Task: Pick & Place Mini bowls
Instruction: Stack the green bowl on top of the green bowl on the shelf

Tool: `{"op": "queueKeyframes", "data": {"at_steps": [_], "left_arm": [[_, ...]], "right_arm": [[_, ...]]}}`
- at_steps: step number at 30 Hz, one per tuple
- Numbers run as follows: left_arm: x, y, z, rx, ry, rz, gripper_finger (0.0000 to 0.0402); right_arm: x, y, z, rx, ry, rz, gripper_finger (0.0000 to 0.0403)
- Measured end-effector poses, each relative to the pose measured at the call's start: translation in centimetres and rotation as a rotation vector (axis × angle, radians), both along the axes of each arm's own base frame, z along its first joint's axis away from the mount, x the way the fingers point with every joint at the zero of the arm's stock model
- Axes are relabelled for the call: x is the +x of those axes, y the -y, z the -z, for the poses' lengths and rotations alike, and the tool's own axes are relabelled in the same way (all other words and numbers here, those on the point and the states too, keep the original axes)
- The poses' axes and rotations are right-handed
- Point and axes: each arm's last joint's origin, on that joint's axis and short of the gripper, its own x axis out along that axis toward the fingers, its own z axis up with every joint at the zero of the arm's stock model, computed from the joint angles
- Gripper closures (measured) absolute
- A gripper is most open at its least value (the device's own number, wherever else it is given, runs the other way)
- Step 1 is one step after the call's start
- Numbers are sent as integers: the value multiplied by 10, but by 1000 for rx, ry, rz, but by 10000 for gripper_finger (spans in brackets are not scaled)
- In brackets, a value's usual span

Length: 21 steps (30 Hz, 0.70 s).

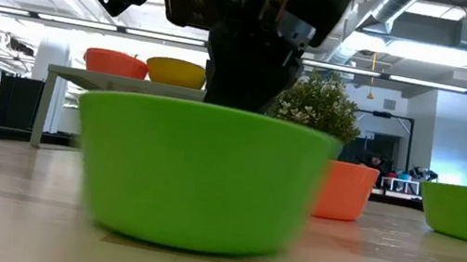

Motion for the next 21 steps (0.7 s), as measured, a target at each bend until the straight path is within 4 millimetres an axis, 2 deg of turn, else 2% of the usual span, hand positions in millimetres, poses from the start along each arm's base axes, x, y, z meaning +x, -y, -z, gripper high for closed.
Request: {"op": "queueKeyframes", "data": {"at_steps": [4,7,11,15,18,21], "left_arm": [[0,1,0,-14,-9,23,314],[-1,2,1,-29,-20,49,314],[-2,5,1,-55,-31,61,314],[-4,10,1,-55,-32,85,314],[-5,13,1,-55,-32,101,314],[-6,15,1,-55,-32,111,314]], "right_arm": [[-1,2,-2,1,-11,11,393],[-2,2,-20,-3,9,7,398],[-7,12,-74,-85,84,67,400],[-20,37,-129,-260,177,226,400],[-31,65,-166,-328,257,330,401],[-43,104,-196,-327,320,423,401]]}}
